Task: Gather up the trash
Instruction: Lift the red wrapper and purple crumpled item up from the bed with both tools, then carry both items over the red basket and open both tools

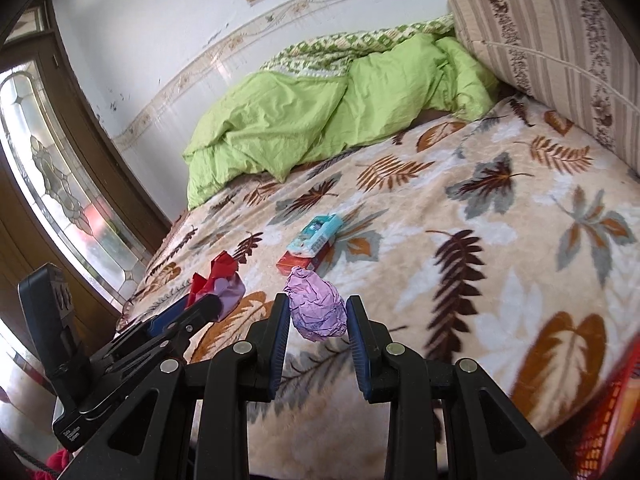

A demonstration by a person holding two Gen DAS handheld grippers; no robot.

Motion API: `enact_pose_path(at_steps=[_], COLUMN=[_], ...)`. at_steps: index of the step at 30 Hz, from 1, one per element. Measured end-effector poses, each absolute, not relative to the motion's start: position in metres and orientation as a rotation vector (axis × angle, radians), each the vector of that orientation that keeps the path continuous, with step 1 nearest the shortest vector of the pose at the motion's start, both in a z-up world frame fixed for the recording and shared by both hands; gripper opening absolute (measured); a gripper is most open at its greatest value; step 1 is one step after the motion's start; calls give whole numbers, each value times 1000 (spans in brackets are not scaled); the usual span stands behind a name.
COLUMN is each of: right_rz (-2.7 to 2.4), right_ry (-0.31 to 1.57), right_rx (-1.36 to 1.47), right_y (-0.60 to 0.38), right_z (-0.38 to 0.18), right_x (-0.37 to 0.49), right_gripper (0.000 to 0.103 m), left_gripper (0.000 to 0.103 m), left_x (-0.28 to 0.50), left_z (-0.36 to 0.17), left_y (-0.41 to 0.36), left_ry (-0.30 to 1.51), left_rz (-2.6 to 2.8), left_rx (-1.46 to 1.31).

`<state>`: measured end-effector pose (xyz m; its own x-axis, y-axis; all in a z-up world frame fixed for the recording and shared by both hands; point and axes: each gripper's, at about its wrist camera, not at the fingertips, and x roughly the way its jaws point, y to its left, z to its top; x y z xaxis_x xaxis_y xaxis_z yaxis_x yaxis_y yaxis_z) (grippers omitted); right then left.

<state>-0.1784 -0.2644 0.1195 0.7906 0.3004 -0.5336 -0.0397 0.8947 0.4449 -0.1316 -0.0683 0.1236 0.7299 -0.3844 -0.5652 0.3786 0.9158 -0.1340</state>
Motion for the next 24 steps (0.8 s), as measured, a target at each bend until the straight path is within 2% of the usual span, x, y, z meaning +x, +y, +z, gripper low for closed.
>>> enact_pose_path(at_steps=[14,24], right_rz=[55,-147], right_ry=[578,536], right_rx=[516,604], right_y=[-353,-438], right_z=[137,135], right_x=[-253,-310], right_gripper=[30,30], left_gripper=[37,37], left_x=[-171,-192], left_z=[150,162], left_y=[-139,-228], left_ry=[603,627], left_rz=[-601,-823], left_rx=[61,126])
